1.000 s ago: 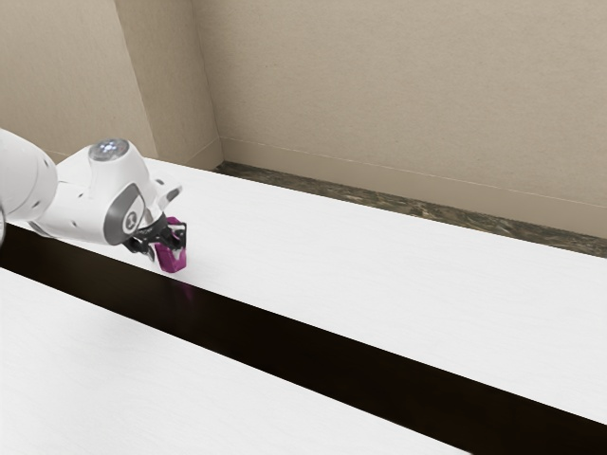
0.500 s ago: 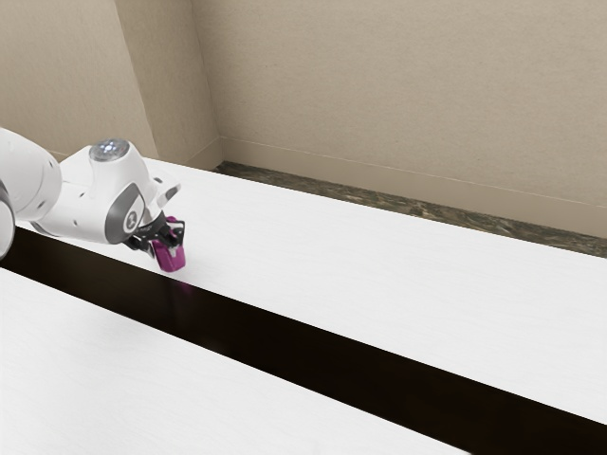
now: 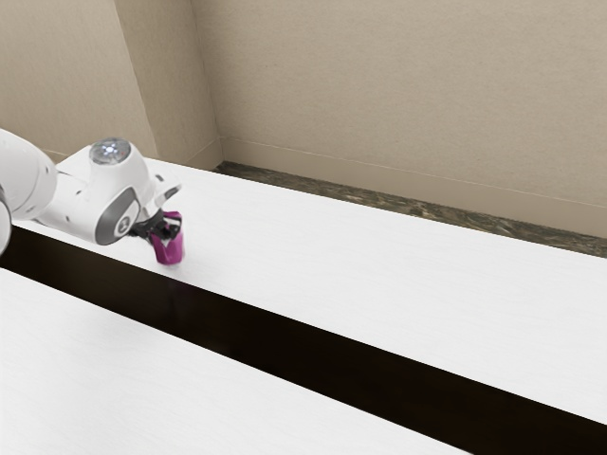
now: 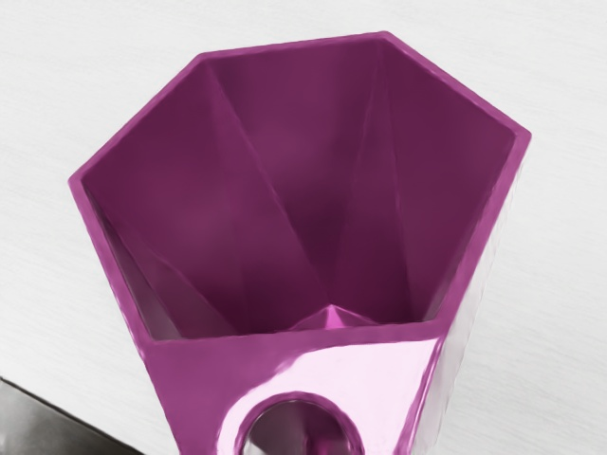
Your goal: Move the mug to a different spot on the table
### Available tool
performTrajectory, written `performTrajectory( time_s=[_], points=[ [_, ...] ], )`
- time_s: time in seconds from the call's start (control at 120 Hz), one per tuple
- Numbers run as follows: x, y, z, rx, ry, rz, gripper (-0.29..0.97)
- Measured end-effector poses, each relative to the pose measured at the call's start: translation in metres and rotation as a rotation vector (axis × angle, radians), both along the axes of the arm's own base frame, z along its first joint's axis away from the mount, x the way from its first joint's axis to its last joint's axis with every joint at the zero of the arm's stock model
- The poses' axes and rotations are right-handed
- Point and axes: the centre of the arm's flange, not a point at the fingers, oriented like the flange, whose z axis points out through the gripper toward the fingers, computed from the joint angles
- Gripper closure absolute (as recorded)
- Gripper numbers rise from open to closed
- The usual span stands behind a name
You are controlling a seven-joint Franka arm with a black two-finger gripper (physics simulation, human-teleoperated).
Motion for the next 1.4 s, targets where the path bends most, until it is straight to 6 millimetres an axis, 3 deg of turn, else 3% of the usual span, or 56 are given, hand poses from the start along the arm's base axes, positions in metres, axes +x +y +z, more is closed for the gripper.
performTrajectory(
  time_s=[0.283,0.4,0.533,0.617,0.742,0.925,1.075,1.233,1.4],
  points=[
    [0.004,0.001,0.0,0.026,-0.066,-0.028,0.67],
    [-0.004,-0.005,0.019,0.021,-0.11,-0.037,0.69],
    [-0.025,-0.048,0.041,-0.009,-0.138,-0.096,0.69],
    [-0.033,-0.075,0.044,-0.017,-0.137,-0.144,0.69],
    [-0.045,-0.128,0.034,-0.031,-0.108,-0.242,0.69],
    [-0.064,-0.177,0.017,-0.048,-0.064,-0.332,0.69],
    [-0.089,-0.182,0.001,-0.065,-0.016,-0.34,0.69],
    [-0.099,-0.178,-0.007,-0.071,0.006,-0.333,0.68],
    [-0.103,-0.178,-0.006,-0.072,0.015,-0.335,0.43]
  ],
)
